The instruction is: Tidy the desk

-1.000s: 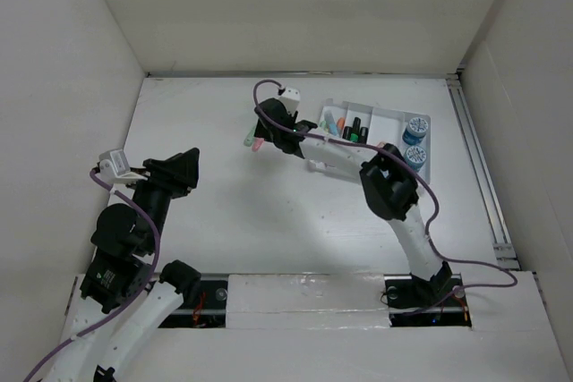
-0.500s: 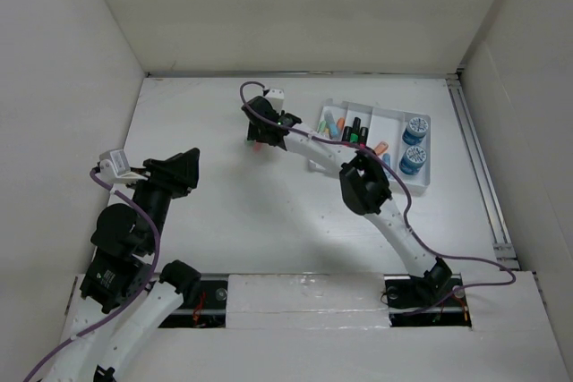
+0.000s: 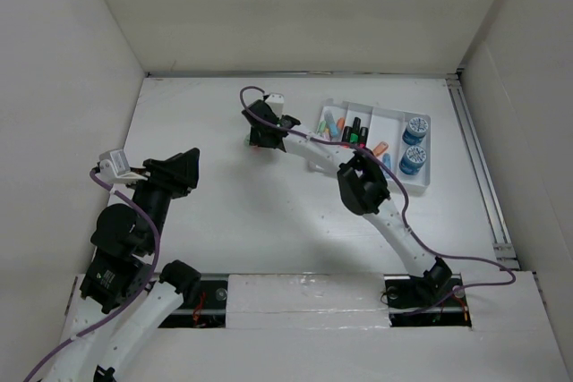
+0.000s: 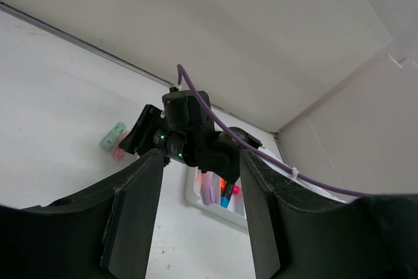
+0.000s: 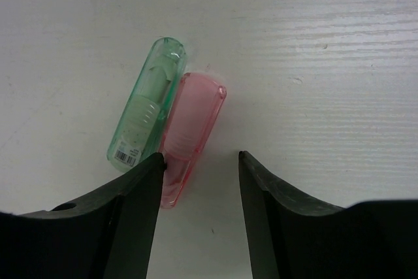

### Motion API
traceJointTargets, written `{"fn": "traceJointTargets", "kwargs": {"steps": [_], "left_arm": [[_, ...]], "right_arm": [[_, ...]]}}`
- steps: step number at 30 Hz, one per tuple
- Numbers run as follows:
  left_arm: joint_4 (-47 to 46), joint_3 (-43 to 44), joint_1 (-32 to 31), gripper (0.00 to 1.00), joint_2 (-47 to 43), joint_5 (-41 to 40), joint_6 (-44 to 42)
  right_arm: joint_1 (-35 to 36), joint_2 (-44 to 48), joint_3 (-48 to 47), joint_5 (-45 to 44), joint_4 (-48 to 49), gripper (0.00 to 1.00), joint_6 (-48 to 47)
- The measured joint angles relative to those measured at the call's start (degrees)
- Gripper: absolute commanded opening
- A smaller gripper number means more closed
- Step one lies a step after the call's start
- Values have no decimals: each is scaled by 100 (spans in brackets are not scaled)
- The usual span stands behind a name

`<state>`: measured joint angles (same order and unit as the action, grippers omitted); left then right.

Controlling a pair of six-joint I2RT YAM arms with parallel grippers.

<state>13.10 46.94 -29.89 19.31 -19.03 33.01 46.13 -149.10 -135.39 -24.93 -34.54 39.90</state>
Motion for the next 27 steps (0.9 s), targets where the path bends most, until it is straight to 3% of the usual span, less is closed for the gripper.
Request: {"fn": "traceJointTargets", "kwargs": {"steps": [3, 4, 6, 10, 13, 17, 21, 24, 27], "left_arm": [[0, 2, 0, 46, 0, 0, 2], [0, 0, 0, 46, 0, -2, 0], [0, 0, 0, 46, -2, -2, 0], [0, 2, 0, 46, -9, 0, 0], [0, 0, 0, 46, -35, -2, 0], [0, 2, 0, 46, -48, -2, 0], [0, 2, 0, 46, -48, 2, 0], [0, 0, 0, 46, -48, 13, 0], [-2, 0, 0, 47, -48, 20, 0]], "right_arm": [[0, -39, -76, 50, -28, 53, -4], [-2, -57, -125, 70, -76, 45, -4], [-2, -103, -251, 125, -186, 40, -7], [-2, -98, -208, 164, -168, 21, 33], [-2, 203, 352, 151, 190, 11, 90], [0, 758, 1438, 72, 284, 10, 168], [52, 1298, 2356, -177, 490, 19, 245], [81, 1698, 2959, -256, 560, 49, 297], [83, 1851, 3077, -260, 614, 52, 302]]}}
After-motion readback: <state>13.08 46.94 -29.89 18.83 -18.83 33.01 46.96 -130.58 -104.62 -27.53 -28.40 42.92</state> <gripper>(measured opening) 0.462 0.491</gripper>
